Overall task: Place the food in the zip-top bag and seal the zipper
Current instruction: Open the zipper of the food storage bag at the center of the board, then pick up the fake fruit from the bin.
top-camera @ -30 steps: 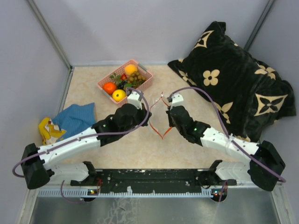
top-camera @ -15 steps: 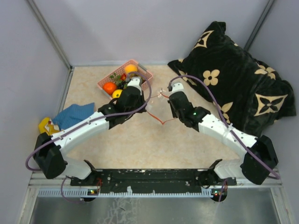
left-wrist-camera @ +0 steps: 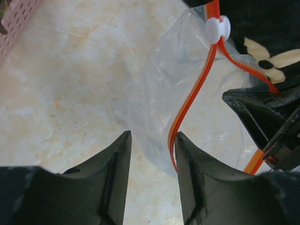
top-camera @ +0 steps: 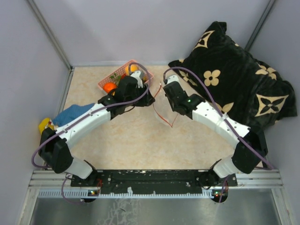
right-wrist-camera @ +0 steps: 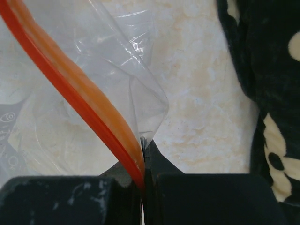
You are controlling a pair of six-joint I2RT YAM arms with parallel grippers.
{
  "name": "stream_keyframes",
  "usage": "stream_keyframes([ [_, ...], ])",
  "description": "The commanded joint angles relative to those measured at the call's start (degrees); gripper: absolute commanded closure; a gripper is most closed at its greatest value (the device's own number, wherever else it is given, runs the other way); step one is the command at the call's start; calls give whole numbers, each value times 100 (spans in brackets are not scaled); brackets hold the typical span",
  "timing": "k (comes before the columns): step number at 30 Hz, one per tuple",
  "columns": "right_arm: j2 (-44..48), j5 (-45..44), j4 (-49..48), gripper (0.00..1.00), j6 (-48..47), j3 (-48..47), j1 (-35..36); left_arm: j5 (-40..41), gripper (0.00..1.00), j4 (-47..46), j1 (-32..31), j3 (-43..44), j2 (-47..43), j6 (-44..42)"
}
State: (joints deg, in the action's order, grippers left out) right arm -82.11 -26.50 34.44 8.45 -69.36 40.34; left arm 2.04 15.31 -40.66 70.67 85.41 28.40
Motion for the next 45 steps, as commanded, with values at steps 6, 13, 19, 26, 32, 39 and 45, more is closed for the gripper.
stream_keyframes([
  [6, -343, -777, 439, 100, -673, -792, -89, -772, 32, -107, 745, 179, -255, 115],
  [13, -537, -752, 441, 100, -791, -966, -96, -643, 21, 251, 1276, 157, -182, -9],
  [19, -462, -856, 487, 100, -918, -976, -95, -548, 17, 707, 1955, 505, 222, -256],
  [26, -367, -814, 530, 100, -933, -977, -89, -87, 14, 1069, 2082, 925, 792, -745],
  [32, -266, -653, 500, 100, -883, -864, -96, 618, 13, 1930, 2317, 1900, 1664, -1074],
  [39, -177, -555, 444, 100, -825, -733, -90, 893, 11, 2281, 2346, 2492, 2459, -1274],
  [45, -103, -534, 363, 100, -769, -600, -96, 725, 9, 2304, 2344, 2610, 2849, -1280],
])
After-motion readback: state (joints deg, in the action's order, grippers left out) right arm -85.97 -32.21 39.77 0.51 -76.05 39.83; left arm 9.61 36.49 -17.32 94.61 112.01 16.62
